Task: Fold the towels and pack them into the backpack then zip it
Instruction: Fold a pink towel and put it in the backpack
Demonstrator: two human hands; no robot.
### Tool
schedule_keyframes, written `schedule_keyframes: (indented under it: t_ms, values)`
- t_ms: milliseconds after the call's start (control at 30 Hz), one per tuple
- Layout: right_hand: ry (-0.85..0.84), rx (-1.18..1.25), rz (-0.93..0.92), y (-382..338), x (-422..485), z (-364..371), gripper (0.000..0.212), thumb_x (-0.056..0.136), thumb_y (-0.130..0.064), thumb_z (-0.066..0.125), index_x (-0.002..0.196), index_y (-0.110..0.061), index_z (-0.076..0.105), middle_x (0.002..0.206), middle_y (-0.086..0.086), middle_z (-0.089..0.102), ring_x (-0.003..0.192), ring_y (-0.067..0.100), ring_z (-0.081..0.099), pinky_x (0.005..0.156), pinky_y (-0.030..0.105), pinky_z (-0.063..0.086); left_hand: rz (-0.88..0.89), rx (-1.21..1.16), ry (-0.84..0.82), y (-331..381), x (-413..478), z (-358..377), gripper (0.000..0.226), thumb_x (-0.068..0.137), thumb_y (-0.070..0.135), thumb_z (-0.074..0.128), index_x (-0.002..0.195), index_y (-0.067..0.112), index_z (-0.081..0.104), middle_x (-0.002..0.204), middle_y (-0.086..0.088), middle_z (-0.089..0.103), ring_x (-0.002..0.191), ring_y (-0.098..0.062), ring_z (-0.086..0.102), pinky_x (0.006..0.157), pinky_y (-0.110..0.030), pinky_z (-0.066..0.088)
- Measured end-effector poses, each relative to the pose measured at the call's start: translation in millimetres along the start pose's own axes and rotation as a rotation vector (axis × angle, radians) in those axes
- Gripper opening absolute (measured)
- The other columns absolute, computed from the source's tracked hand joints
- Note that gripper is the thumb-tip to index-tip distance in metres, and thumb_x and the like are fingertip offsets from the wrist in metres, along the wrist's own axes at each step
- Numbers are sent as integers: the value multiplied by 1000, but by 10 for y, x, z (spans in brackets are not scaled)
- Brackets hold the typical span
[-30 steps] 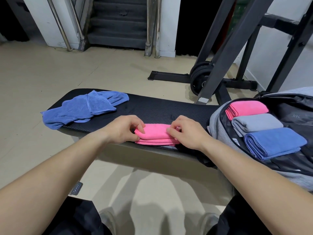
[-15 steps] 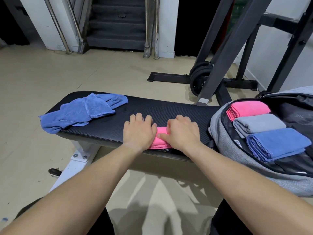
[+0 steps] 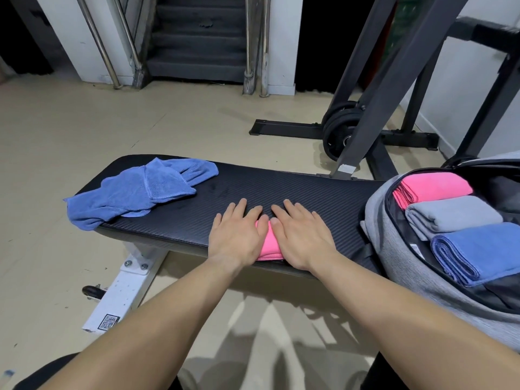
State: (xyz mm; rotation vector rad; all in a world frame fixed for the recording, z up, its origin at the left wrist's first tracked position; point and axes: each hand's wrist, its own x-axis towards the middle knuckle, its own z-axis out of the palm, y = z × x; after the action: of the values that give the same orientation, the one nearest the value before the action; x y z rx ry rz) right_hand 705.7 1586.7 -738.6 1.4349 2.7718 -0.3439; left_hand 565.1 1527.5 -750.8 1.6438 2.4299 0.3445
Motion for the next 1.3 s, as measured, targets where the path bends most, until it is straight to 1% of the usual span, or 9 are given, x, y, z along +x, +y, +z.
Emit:
schedule_keyframes:
  t_ms: [233, 400, 667, 900, 1000, 1067, 1133, 1200, 1300]
  values:
    - [7, -25, 45, -49, -60, 18, 57, 105, -49, 8, 159, -32, 11, 169, 1, 3, 155, 23, 1, 124, 49, 6, -21, 92, -37, 41, -16, -20, 54, 104, 51, 11, 156, 40, 17, 168, 2, 3, 154, -22, 0, 123, -50, 4]
    - [-23, -52, 62, -54, -9, 18, 57, 105, -50, 8, 159, -32, 12, 169, 1, 0, 155, 23, -2, 124, 51, 4, -36, 214, 20, 69, -32, 38, 56, 103, 52, 9, 157, 38, 12, 168, -2, 6, 153, -33, 7, 122, -53, 6]
    - [-14, -25, 63, -64, -70, 20, 57, 105, -51, 8, 159, -34, 6, 169, 2, 1, 155, 25, -1, 124, 50, 4, -15, 179, 48, 67, -61, 48, 55, 104, 50, 12, 155, 35, 24, 166, -5, 16, 152, -32, 12, 122, -51, 11]
    - [-14, -30, 78, -75, -44, 36, 57, 104, -52, 8, 159, -35, 8, 168, 3, 2, 154, 27, 1, 124, 51, 4, 15, 136, 41, 38, -41, 44, 51, 104, 50, 17, 153, 41, 27, 166, -4, 17, 151, -33, 13, 122, -48, 11]
    - [-21, 1, 62, -60, -50, 24, 56, 104, -52, 8, 158, -36, 13, 168, 4, 5, 154, 28, 2, 124, 51, 5, 50, 120, 44, 35, -15, 39, 51, 104, 49, 18, 151, 36, 34, 164, -3, 23, 151, -29, 16, 122, -47, 13]
    - [-9, 33, 25, -33, -60, -2, 54, 104, -52, 12, 152, -34, 28, 166, 4, 13, 152, 27, 8, 122, 52, 9, 118, 90, 81, 17, -2, 2, 57, 101, 50, 15, 136, 24, 52, 151, -4, 44, 142, -26, 32, 118, -43, 24]
    - [9, 53, -25, -10, -91, -49, 52, 104, -52, 17, 141, -25, 43, 158, 3, 26, 146, 25, 20, 119, 49, 18, 199, 90, 149, -3, -26, -45, 64, 94, 52, 10, 112, 18, 61, 123, -2, 61, 120, -23, 49, 102, -39, 38]
    - [20, 44, -62, 4, -108, -121, 50, 105, -52, 22, 131, -18, 49, 142, 3, 40, 131, 25, 35, 111, 42, 31, 231, 147, 167, -15, -37, -120, 62, 92, 52, 8, 102, 19, 59, 105, 1, 62, 102, -22, 54, 90, -38, 41]
    - [70, 29, -61, 27, -79, -258, 40, 105, -50, 28, 119, -19, 50, 119, 2, 56, 109, 25, 50, 92, 41, 40, 240, 193, 159, 51, 37, -251, 50, 99, 51, 15, 103, 21, 55, 99, 5, 62, 93, -22, 57, 89, -40, 38]
